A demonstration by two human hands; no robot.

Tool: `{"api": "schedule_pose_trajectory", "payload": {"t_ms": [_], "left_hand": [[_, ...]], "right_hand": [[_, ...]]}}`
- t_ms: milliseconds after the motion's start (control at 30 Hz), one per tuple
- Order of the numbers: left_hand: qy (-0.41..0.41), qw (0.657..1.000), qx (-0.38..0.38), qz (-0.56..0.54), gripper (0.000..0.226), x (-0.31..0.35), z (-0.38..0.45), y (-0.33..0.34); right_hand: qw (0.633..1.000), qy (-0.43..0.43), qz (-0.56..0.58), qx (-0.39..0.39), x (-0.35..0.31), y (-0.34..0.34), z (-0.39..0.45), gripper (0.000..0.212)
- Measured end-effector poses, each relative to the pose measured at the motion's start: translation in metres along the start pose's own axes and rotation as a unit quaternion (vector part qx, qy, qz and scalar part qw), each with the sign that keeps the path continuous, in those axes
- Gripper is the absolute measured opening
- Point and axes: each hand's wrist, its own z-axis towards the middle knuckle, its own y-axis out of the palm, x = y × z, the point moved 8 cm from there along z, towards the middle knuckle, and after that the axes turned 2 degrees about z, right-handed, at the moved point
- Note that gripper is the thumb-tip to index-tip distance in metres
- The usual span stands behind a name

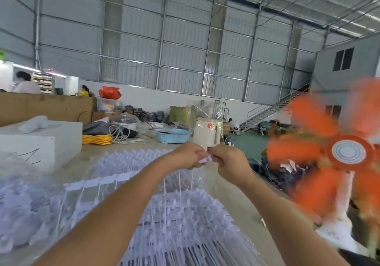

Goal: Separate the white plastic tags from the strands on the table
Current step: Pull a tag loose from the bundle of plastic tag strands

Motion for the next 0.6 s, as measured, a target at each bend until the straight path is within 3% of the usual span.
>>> {"api": "schedule_pose_trajectory", "payload": {"t_ms": [100,167,200,267,333,400,433,500,600], "left_hand": [[-0.007,0.975,-0.118,-0.190,0.035,-0.004,-0.008,0.004],[-0.019,0.966,-0.119,-0.229,0.033,-0.012,-0.012,-0.005],[-0.019,0.976,-0.096,-0.193,0.028,-0.015,-0.013,-0.012],[-0.004,0.993,-0.056,-0.100,0.023,-0.014,-0.017,-0.019],[0.006,0.997,-0.051,-0.059,0.015,-0.009,-0.017,-0.016],[-0.009,0.997,-0.049,-0.061,0.006,-0.012,-0.019,-0.013],[-0.008,0.998,-0.047,-0.051,0.009,-0.015,-0.020,-0.013],[0.005,0.999,-0.043,0.002,0.009,-0.020,-0.021,-0.012],[0.022,0.997,-0.004,0.069,0.033,-0.027,-0.022,-0.016]], "right_hand": [[0.996,-0.053,-0.055,0.036,-0.001,-0.017,-0.004,0.023],[0.993,0.085,-0.006,0.085,0.034,-0.040,-0.004,0.018],[0.977,0.172,0.065,0.108,0.054,-0.049,-0.006,0.024],[0.924,0.266,0.257,0.102,0.069,-0.049,-0.009,0.030],[0.851,0.292,0.434,0.047,0.060,-0.033,-0.005,0.023],[0.806,0.301,0.508,-0.046,0.043,-0.011,-0.004,0.019],[0.807,0.302,0.499,-0.094,0.035,0.000,-0.005,0.018],[0.846,0.295,0.410,-0.172,0.022,0.017,-0.009,0.013],[0.891,0.287,0.287,-0.206,0.011,0.040,-0.010,0.016]]}}
